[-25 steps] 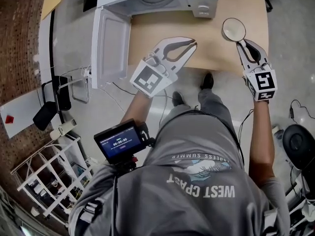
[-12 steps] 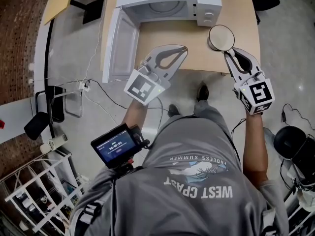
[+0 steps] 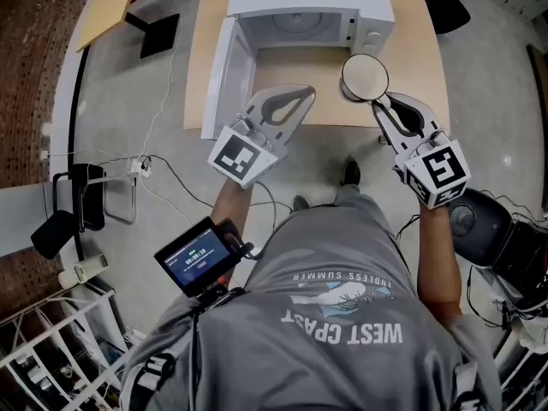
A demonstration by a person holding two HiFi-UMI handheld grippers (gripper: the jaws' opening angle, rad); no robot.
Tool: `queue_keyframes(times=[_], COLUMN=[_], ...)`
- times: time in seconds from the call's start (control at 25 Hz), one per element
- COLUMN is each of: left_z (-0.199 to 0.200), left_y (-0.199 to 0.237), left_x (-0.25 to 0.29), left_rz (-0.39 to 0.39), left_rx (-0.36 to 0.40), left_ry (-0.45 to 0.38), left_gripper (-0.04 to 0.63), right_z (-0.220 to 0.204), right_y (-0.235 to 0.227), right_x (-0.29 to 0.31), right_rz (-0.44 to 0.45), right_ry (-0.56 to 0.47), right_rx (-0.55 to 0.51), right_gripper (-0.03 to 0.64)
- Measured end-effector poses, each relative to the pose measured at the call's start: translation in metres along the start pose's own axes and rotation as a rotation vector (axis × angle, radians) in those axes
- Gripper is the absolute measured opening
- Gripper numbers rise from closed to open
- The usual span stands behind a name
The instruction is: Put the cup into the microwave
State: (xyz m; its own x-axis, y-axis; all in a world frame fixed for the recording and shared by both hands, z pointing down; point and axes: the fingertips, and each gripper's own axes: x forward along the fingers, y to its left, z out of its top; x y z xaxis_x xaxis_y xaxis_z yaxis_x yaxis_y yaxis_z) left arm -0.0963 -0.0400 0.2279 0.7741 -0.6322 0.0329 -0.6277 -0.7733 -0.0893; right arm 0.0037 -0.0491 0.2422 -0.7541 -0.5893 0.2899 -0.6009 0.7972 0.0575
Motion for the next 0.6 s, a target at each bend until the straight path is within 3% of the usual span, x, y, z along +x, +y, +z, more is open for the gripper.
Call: queue_keyframes(times=[0.6], left_z=[-0.008], left_y=[0.035], left_x=[-0.07], left_rz=[0.015], left_rx=[0.016], left_ry=[-0.01], left_gripper=[0.021], right_z=[0.015], right_y=[0.067], right_x=[0.059], right_rz=[0.04], right_ry=[0.025], right_rx=[-0.007], right_gripper=[0.067])
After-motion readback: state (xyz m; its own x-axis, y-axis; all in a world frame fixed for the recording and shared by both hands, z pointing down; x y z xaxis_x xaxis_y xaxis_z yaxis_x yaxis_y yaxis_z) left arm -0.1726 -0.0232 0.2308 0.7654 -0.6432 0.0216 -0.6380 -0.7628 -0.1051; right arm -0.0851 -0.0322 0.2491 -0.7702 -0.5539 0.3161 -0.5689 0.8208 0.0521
